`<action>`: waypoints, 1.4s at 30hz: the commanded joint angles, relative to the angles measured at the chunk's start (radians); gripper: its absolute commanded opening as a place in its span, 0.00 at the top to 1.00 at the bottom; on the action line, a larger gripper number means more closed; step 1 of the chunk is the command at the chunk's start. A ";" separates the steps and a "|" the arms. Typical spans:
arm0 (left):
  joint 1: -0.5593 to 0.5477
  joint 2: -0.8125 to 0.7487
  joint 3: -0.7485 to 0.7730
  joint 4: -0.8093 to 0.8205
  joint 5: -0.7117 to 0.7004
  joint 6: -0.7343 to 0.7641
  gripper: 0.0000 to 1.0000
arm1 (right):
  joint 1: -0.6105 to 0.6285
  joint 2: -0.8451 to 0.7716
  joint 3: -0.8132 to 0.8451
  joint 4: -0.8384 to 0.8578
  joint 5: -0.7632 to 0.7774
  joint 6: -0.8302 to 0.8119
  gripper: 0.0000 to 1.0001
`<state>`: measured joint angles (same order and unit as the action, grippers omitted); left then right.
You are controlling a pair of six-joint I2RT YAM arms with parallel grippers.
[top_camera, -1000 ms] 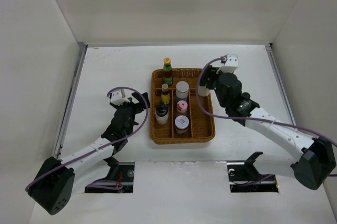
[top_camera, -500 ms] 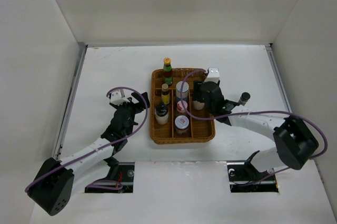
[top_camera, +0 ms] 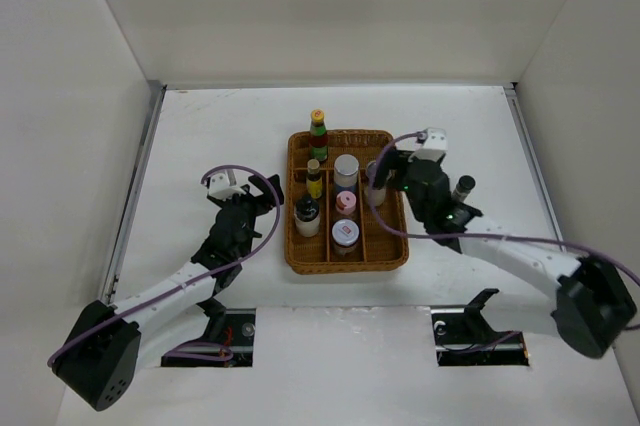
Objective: Organize the condiment bottles
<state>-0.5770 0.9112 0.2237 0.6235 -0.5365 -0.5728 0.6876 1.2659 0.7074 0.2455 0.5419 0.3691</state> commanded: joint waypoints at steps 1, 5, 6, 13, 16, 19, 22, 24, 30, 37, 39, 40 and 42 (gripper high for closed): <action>-0.002 -0.008 -0.001 0.038 0.012 -0.007 0.15 | -0.070 -0.190 -0.045 0.038 0.082 0.045 0.11; -0.007 -0.017 -0.003 0.042 0.013 -0.007 0.15 | -0.205 -0.315 -0.123 -0.038 0.220 0.123 0.14; -0.008 -0.012 -0.003 0.042 0.013 -0.009 0.15 | -0.237 -0.318 -0.126 -0.090 0.254 0.131 0.13; -0.016 0.005 -0.001 0.050 0.029 -0.021 0.15 | -0.357 -0.225 -0.123 -0.275 0.326 0.156 0.11; -0.016 -0.011 -0.006 0.050 0.036 -0.022 0.15 | -0.403 -0.197 -0.118 -0.275 0.271 0.186 0.13; -0.010 -0.026 -0.010 0.045 0.038 -0.027 0.15 | -0.444 -0.152 -0.102 -0.273 0.205 0.186 0.13; -0.014 -0.029 -0.012 0.050 0.040 -0.029 0.15 | -0.449 -0.116 -0.088 -0.247 0.130 0.191 0.17; -0.011 -0.014 -0.011 0.050 0.040 -0.030 0.15 | -0.452 -0.077 -0.079 -0.233 0.115 0.191 0.18; -0.007 -0.006 -0.007 0.050 0.047 -0.033 0.15 | -0.451 -0.013 -0.052 -0.224 0.122 0.189 0.40; -0.004 0.003 -0.007 0.050 0.044 -0.035 0.15 | -0.412 -0.052 -0.051 -0.210 0.210 0.174 0.61; -0.004 0.002 -0.007 0.050 0.041 -0.035 0.15 | -0.376 -0.094 -0.060 -0.215 0.219 0.171 0.61; -0.002 0.002 -0.007 0.050 0.038 -0.035 0.15 | -0.344 -0.140 -0.065 -0.225 0.222 0.160 0.62; 0.006 0.002 -0.007 0.045 0.035 -0.035 0.14 | -0.273 -0.216 -0.065 -0.259 0.224 0.142 0.62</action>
<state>-0.5823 0.9134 0.2234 0.6247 -0.5037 -0.5961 0.3374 1.1606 0.6136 -0.0280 0.7269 0.5369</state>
